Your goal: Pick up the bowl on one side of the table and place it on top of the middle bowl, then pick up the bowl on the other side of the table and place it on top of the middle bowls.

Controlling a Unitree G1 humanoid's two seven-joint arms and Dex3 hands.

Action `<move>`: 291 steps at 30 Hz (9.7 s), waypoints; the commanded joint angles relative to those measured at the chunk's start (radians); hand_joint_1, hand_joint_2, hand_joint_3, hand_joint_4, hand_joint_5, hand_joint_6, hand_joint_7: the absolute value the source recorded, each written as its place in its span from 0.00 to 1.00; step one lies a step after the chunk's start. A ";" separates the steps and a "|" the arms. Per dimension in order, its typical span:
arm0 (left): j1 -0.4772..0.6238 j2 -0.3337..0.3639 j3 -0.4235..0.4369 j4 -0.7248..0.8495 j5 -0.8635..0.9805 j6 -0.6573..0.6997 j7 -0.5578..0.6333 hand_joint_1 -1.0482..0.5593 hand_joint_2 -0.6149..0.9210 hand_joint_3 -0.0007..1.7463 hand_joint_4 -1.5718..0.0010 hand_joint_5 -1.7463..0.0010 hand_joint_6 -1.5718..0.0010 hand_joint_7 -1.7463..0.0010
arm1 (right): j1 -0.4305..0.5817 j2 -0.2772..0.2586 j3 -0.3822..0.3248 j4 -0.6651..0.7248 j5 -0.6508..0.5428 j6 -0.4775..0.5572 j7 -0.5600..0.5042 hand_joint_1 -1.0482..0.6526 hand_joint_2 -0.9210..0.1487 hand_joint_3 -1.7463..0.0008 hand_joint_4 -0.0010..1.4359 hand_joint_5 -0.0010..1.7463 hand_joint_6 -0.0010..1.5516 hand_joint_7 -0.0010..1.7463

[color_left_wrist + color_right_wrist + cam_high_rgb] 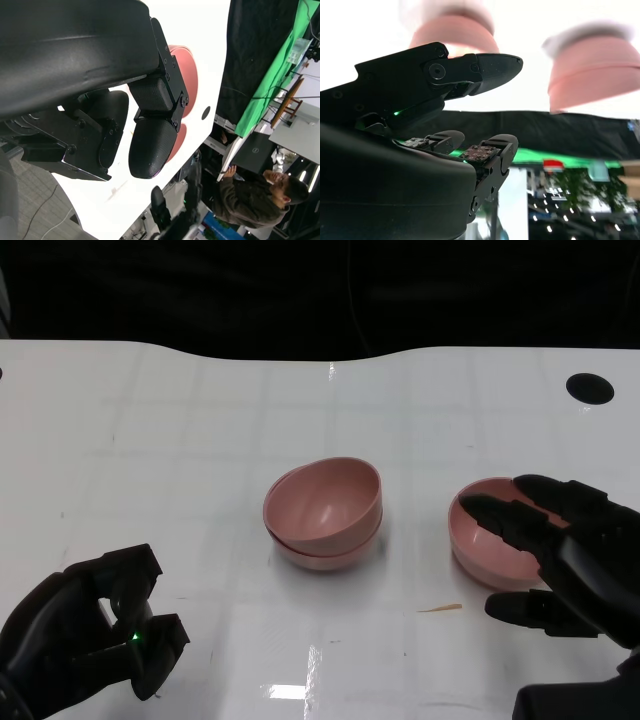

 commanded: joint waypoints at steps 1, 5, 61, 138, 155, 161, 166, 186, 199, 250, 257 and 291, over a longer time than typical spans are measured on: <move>0.001 0.011 0.012 -0.017 0.009 0.007 0.020 0.82 1.00 0.90 0.15 0.00 0.32 0.00 | -0.029 -0.039 0.028 0.059 0.009 0.018 -0.037 0.10 0.00 0.86 0.26 0.01 0.26 0.01; 0.001 0.010 0.011 -0.009 0.010 -0.003 0.009 0.82 1.00 0.91 0.15 0.00 0.32 0.00 | -0.065 -0.059 0.071 0.153 0.009 0.029 -0.092 0.11 0.00 0.86 0.27 0.01 0.27 0.01; 0.021 -0.027 0.012 -0.075 0.000 0.036 0.099 0.80 1.00 0.86 0.28 0.00 0.41 0.00 | -0.531 0.015 0.464 1.162 0.140 -0.226 -0.638 0.50 0.00 0.82 0.54 0.85 0.62 0.41; 0.026 -0.040 -0.017 -0.064 0.070 -0.026 0.081 0.80 1.00 0.84 0.30 0.00 0.39 0.00 | -0.783 0.151 0.525 0.819 0.105 -0.322 -0.324 0.47 0.05 0.81 0.62 1.00 0.39 1.00; 0.022 -0.039 0.001 -0.061 0.038 0.015 0.088 0.79 1.00 0.83 0.33 0.00 0.41 0.00 | -0.826 0.176 0.556 0.981 0.096 -0.326 -0.395 0.49 0.04 0.81 0.60 1.00 0.38 1.00; 0.023 -0.042 -0.001 -0.056 0.042 -0.002 0.079 0.80 1.00 0.84 0.30 0.00 0.40 0.00 | -0.839 0.179 0.563 1.023 0.102 -0.337 -0.410 0.49 0.04 0.81 0.59 1.00 0.37 1.00; 0.023 -0.043 -0.006 -0.050 0.047 -0.014 0.070 0.80 1.00 0.86 0.26 0.00 0.38 0.00 | -0.843 0.177 0.567 1.033 0.101 -0.336 -0.410 0.48 0.04 0.81 0.59 1.00 0.36 1.00; 0.025 -0.036 -0.013 -0.049 0.059 -0.030 0.054 0.81 1.00 0.84 0.29 0.00 0.40 0.00 | -0.840 0.187 0.602 1.035 0.094 -0.327 -0.395 0.46 0.04 0.85 0.58 1.00 0.44 0.84; 0.017 -0.038 -0.008 -0.037 0.046 -0.026 0.039 0.81 1.00 0.88 0.26 0.00 0.37 0.00 | -0.846 0.207 0.607 1.072 0.099 -0.317 -0.384 0.46 0.00 0.92 0.58 1.00 0.49 0.71; 0.022 -0.044 -0.010 -0.044 0.070 -0.030 0.056 0.82 1.00 0.85 0.26 0.00 0.38 0.00 | -0.768 0.159 0.688 1.019 0.048 -0.122 -0.188 0.00 0.00 0.54 0.00 0.00 0.00 0.00; 0.016 -0.045 -0.012 -0.036 0.070 -0.032 0.051 0.82 1.00 0.87 0.26 0.00 0.39 0.00 | -0.767 0.139 0.674 0.990 0.057 -0.152 -0.238 0.00 0.00 0.54 0.00 0.00 0.00 0.00; -0.016 -0.021 0.024 0.039 0.055 -0.035 -0.018 0.82 1.00 0.88 0.20 0.00 0.35 0.00 | -0.260 0.002 0.178 0.715 0.453 -0.639 -0.598 0.51 0.00 0.91 0.66 0.13 0.51 0.05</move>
